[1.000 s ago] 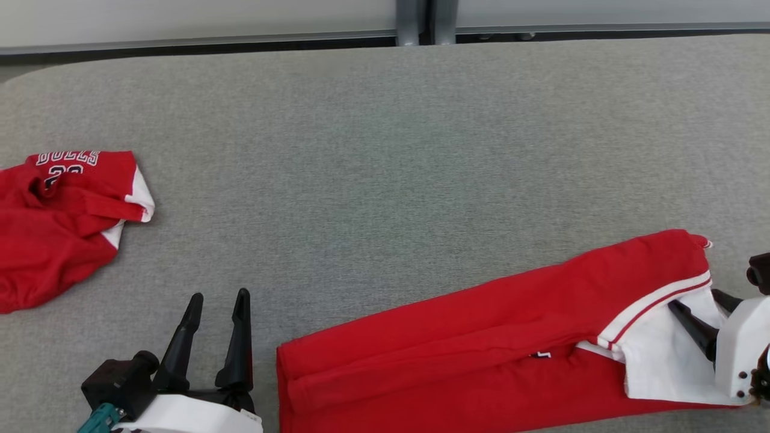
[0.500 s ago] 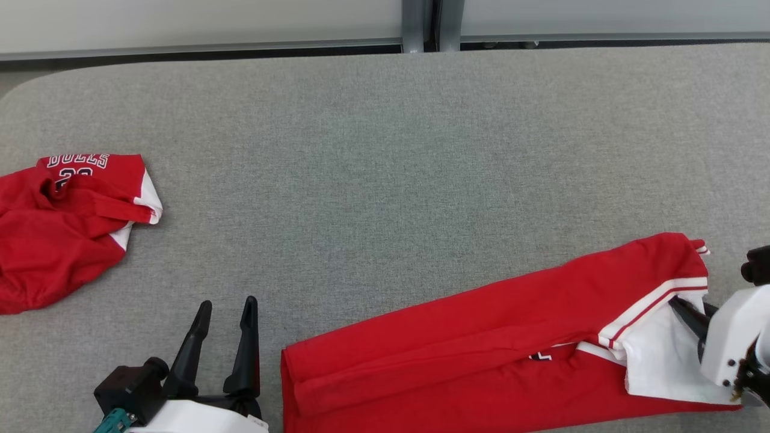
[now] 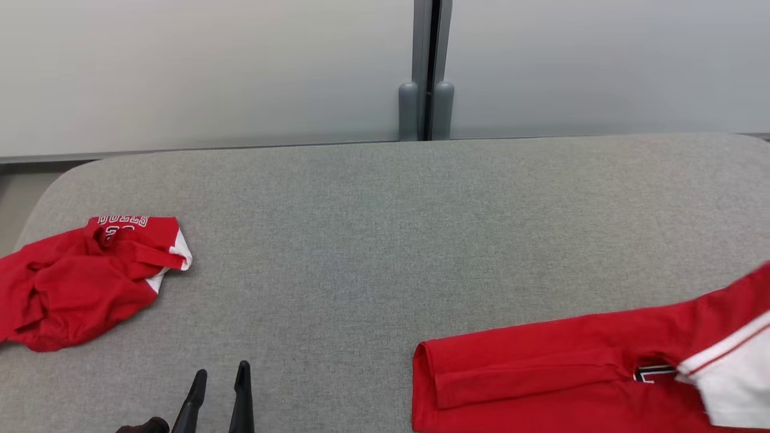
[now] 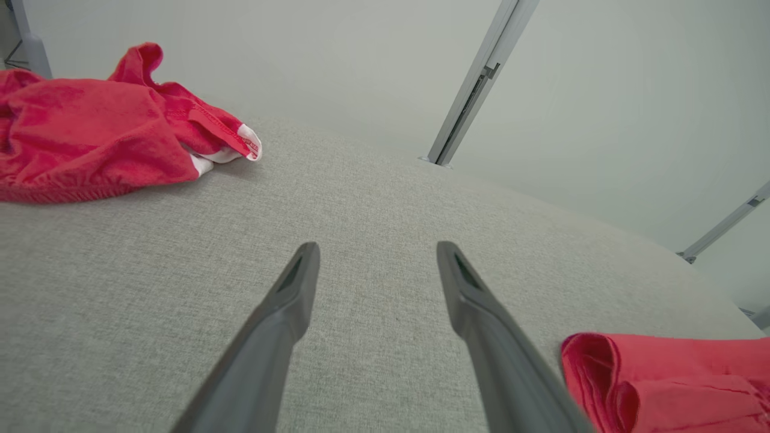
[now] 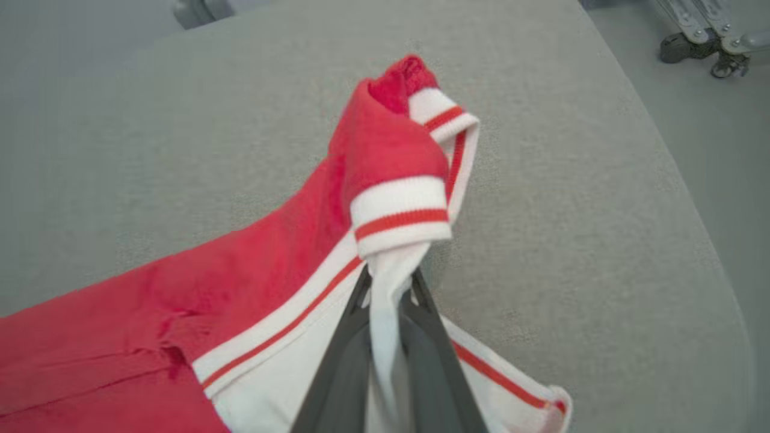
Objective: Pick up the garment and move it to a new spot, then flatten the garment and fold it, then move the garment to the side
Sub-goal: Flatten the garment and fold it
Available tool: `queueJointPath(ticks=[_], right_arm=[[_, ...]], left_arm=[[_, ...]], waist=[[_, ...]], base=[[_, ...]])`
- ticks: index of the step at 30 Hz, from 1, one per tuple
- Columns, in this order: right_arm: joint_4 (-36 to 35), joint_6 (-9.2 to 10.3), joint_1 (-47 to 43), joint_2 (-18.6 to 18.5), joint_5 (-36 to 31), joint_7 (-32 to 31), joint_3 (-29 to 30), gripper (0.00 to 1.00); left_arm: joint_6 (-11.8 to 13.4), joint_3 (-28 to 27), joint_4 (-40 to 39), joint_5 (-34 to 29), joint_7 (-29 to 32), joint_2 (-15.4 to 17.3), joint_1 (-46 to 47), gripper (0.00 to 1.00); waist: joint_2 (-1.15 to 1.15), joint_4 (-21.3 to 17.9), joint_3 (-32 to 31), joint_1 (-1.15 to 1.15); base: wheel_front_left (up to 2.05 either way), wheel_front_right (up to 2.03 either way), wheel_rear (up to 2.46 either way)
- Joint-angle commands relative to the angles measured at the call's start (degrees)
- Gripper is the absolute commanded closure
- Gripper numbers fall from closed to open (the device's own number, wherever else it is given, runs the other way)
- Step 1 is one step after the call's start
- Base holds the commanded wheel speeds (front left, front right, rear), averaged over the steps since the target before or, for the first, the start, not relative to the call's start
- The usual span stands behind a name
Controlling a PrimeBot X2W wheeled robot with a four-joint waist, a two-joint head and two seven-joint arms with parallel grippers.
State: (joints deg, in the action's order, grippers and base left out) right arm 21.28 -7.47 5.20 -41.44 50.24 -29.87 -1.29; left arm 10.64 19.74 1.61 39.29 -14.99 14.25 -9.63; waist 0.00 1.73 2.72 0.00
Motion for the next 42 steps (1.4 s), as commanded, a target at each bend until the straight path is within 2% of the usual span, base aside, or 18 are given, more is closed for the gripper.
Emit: queueJointPath(ticks=[1, 4, 8, 10, 11, 12, 15, 18, 25, 26, 27, 28, 29, 30, 34, 37, 39, 42], right_arm=[[-3.05, -0.09, -0.51, 1.76, 1.72, -1.14, -0.47, 1.00], [-12.32, -0.07, -0.99, 6.78, 4.94, -5.38, -3.35, 1.00], [-19.84, -0.07, 0.78, 16.78, 4.60, -9.15, -9.72, 1.00], [-20.00, -0.07, 1.82, 21.77, 2.22, -9.36, -12.83, 1.00], [-18.31, -0.07, 2.25, 26.55, -0.09, -8.91, -15.64, 1.00], [-17.08, -0.07, 2.65, 28.59, -1.49, -8.16, -16.48, 1.00], [-13.42, -0.08, 3.17, 33.88, -3.91, -5.78, -18.65, 1.00], [-10.00, -0.07, 4.00, 36.53, -4.85, -3.00, -20.15, 1.00], [-4.35, -0.08, 7.05, 38.38, -3.00, 3.36, -21.94, 1.00], [-4.08, -0.08, 7.34, 38.45, -2.18, 3.82, -22.64, 0.96], [-4.08, -0.08, 7.34, 38.45, -2.18, 3.82, -22.64, 0.96], [-3.83, -0.08, 7.63, 38.48, -1.32, 4.60, -23.24, 0.73], [-3.45, -0.08, 7.97, 38.43, -0.71, 5.27, -23.87, 0.28], [-3.28, -0.08, 8.30, 38.41, -0.69, 5.83, -24.83, 0.00], [-4.88, -0.07, 8.15, 38.03, -3.24, 9.40, -27.38, 0.00], [-9.46, -0.08, 6.40, 36.84, -4.10, 13.91, -25.31, 0.00], [-13.90, -0.07, 5.35, 34.20, -5.78, 17.23, -23.48, 0.00], [-18.84, -0.07, 3.37, 27.91, -11.33, 22.60, -20.16, 0.00]], left_arm=[[-0.28, -0.55, 0.07, -0.54, -0.24, -0.28, -0.71, 0.00], [-0.72, -1.58, 0.94, -0.39, -0.18, -1.52, -2.27, 0.00], [-1.60, -1.32, 2.69, -0.99, -0.18, -2.73, -1.76, 0.00], [-2.08, -0.76, 3.78, -1.12, -0.18, -3.14, -0.95, 0.00], [-2.25, -0.47, 4.68, -1.34, -0.18, -3.49, 0.03, 0.00], [-2.45, -0.23, 5.08, -1.49, -0.18, -3.67, 0.49, 0.00], [-2.82, 0.40, 6.43, -1.93, 0.02, -3.74, 1.87, 0.00], [-2.51, 0.55, 7.83, -2.26, 0.00, -3.79, 2.72, 0.00], [-2.97, 1.18, 9.25, -2.40, -0.08, -4.91, 3.46, 0.00], [-3.04, 1.26, 9.39, -2.40, -0.08, -5.00, 3.37, 0.00], [-3.04, 1.26, 9.39, -2.40, -0.08, -5.00, 3.37, 0.00], [-3.06, 1.31, 9.54, -2.41, -0.09, -5.11, 3.23, 0.00], [-3.06, 1.39, 9.74, -2.39, -0.10, -5.20, 3.03, 0.00], [-3.08, 1.44, 9.93, -2.39, -0.11, -5.28, 2.85, 0.00], [-3.17, 1.72, 10.70, -2.22, -0.13, -5.36, 1.86, 0.00], [-3.05, 1.61, 10.78, -2.27, -0.14, -5.09, 1.76, 0.00], [-2.76, 1.41, 10.59, -2.39, -0.16, -4.99, 1.12, 0.00], [-2.80, 1.08, 9.99, -2.86, -0.15, -4.90, 0.85, 0.00]], waist=[[0.00, -0.51, -1.34, 0.00], [0.00, -2.25, -1.75, 0.00], [0.00, -4.41, -1.37, 0.00], [0.00, -4.77, -1.21, 0.00], [0.00, -4.77, -1.04, 0.00], [0.00, -4.61, -0.94, 0.00], [0.00, -3.56, -0.71, 0.00], [0.00, -2.71, -0.63, 0.00], [0.00, -1.10, -0.52, 0.00], [0.00, -1.02, -0.57, 0.00], [0.00, -1.02, -0.57, 0.00], [0.00, -0.98, -0.66, 0.00], [0.00, -0.97, -0.78, 0.00], [0.00, -0.99, -1.00, 0.00], [0.00, -1.14, -2.46, 0.00], [0.00, -1.26, -3.59, 0.00], [0.00, -1.52, -4.20, 0.00], [0.00, -2.08, -4.62, 0.00]], base=[[0.00, 0.00, 0.00], [0.00, 0.00, 0.00], [0.00, 0.00, 0.00], [0.00, 0.00, 0.00], [0.00, 0.00, 0.00], [0.00, 0.00, 0.00], [0.00, 0.00, 0.00], [0.00, 0.00, 0.00], [0.00, 0.00, 0.00], [0.00, 0.00, 0.00], [0.00, 0.00, 0.00], [0.00, 0.00, 0.00], [0.00, 0.00, 0.00], [0.00, 0.00, 0.00], [0.00, 0.00, 0.00], [0.00, 0.00, 0.00], [0.00, 0.00, 0.00], [0.00, 0.00, 0.00]])
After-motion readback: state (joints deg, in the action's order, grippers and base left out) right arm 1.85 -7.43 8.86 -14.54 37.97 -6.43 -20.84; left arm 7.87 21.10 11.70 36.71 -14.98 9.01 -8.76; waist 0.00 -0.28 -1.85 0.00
